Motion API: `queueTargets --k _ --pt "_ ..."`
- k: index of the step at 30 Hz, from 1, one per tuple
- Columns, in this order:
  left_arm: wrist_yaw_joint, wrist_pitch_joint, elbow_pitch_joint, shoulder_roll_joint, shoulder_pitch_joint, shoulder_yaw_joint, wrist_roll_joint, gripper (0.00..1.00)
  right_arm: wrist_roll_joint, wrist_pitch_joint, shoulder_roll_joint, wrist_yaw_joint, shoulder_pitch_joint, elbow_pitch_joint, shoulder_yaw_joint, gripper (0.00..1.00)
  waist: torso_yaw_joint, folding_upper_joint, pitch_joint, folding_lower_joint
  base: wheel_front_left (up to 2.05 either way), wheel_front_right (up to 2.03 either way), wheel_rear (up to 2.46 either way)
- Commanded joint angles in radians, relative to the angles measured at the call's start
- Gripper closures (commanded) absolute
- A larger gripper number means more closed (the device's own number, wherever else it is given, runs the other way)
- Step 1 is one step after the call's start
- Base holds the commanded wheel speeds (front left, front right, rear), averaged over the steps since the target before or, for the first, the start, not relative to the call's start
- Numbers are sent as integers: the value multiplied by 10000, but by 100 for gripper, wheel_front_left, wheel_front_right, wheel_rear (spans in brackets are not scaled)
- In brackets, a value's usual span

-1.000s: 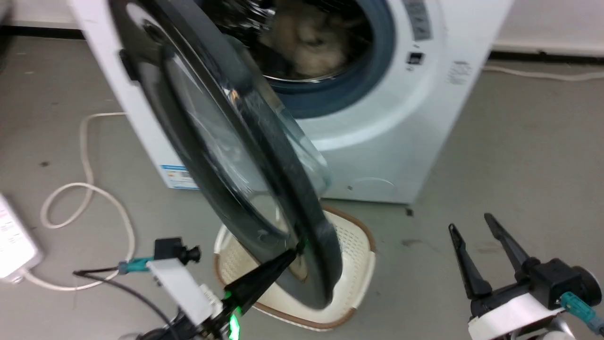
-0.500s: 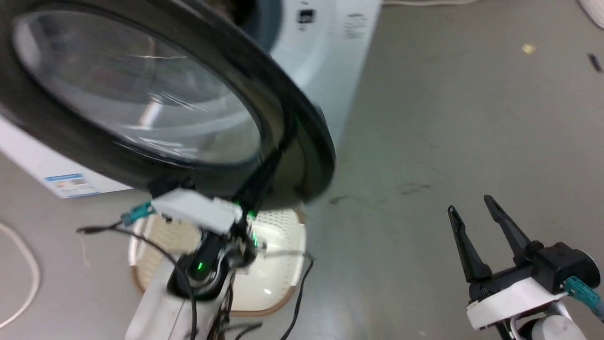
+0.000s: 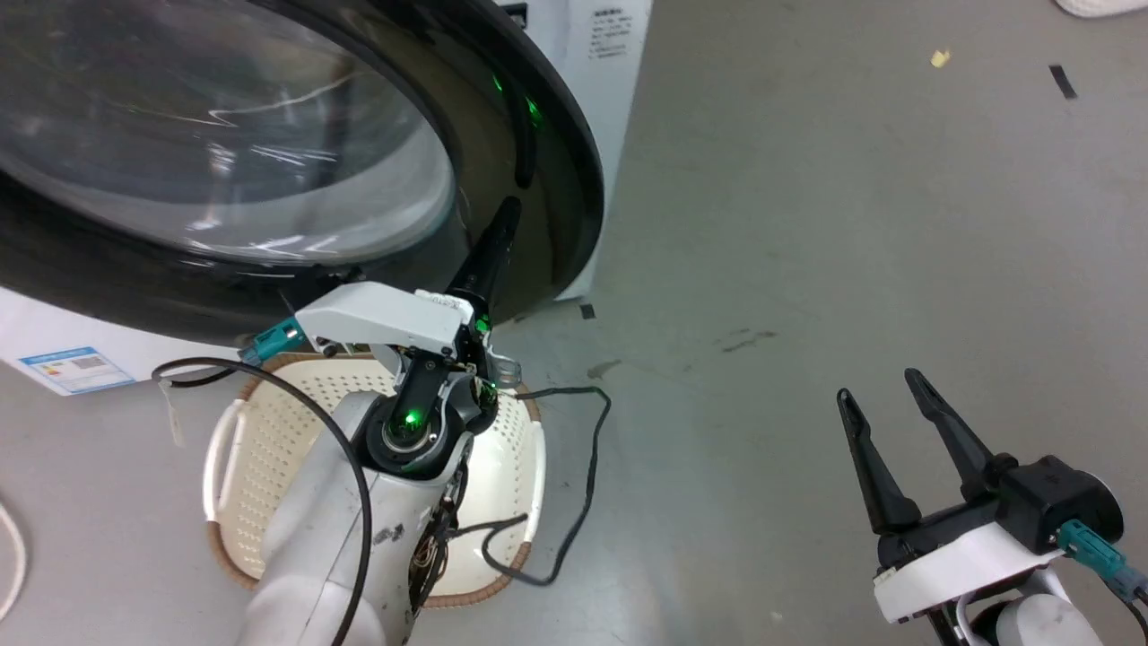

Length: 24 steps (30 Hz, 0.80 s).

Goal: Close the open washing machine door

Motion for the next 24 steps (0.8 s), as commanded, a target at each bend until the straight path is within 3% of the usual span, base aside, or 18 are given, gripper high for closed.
queueTargets --k 1,2,3,4,5,13,14,15,16,17,18,21,22,24 --pt "-105 -61 -48 16 124 -8 54 100 -4 -44 20 8 -57 -10 -18 0 176 -1 -172 0 0 0 0" --pt "-108 -114 -187 34 292 37 106 100 -16 -44 7 8 -23 -18 -14 0 252 -1 -257 0 0 0 0" --pt "-109 -183 -386 88 511 85 186 87 -27 -44 -9 8 10 -31 0 0 324 -1 -352 0 0 0 0" --pt "-110 -239 -656 188 795 93 327 34 -36 -44 -24 8 57 -49 -11 0 411 -1 -453 0 0 0 0" --pt "-111 -317 -947 307 1123 85 500 0 -43 -44 -37 8 117 -69 -54 0 518 -1 -560 0 0 0 0" --pt "-113 -1798 -3140 1577 3539 60 2457 0 -162 -44 -144 8 666 -207 -213 0 1379 -1 -1365 0 0 0 0" --pt "-114 -2449 -3542 2381 4507 229 4932 0 -236 -44 -183 8 990 -237 -262 0 1869 -1 -1850 0 0 0 0" --pt "-80 -2481 -3569 2412 4712 464 5630 0 -256 -44 -175 8 1075 -236 -269 0 1979 -1 -1976 0 0 0 0" --pt "-80 -2481 -3569 2412 4712 464 5630 0 -256 -44 -175 8 1075 -236 -269 0 1979 -1 -1976 0 0 0 0" --pt "139 -2493 -3838 2231 5105 1187 7318 0 -294 -44 -147 8 1249 -245 -285 0 2204 -1 -2198 0 0 0 0" --pt "139 -2493 -3838 2231 5105 1187 7318 0 -294 -44 -147 8 1249 -245 -285 0 2204 -1 -2198 0 0 0 0" --pt "363 -2497 -4382 1859 5757 1839 9839 0 -366 -44 -107 8 1428 -235 -194 0 2435 -1 -2434 0 0 0 0" --pt "573 -2499 -4800 1584 6298 2057 12028 0 -420 -44 -82 8 1531 -210 -138 0 2619 -1 -2571 0 0 0 0" --pt "726 -2499 -4924 1488 6602 2043 13248 0 -443 -44 -57 8 1586 -222 -135 0 2731 -1 -2631 0 0 0 0"
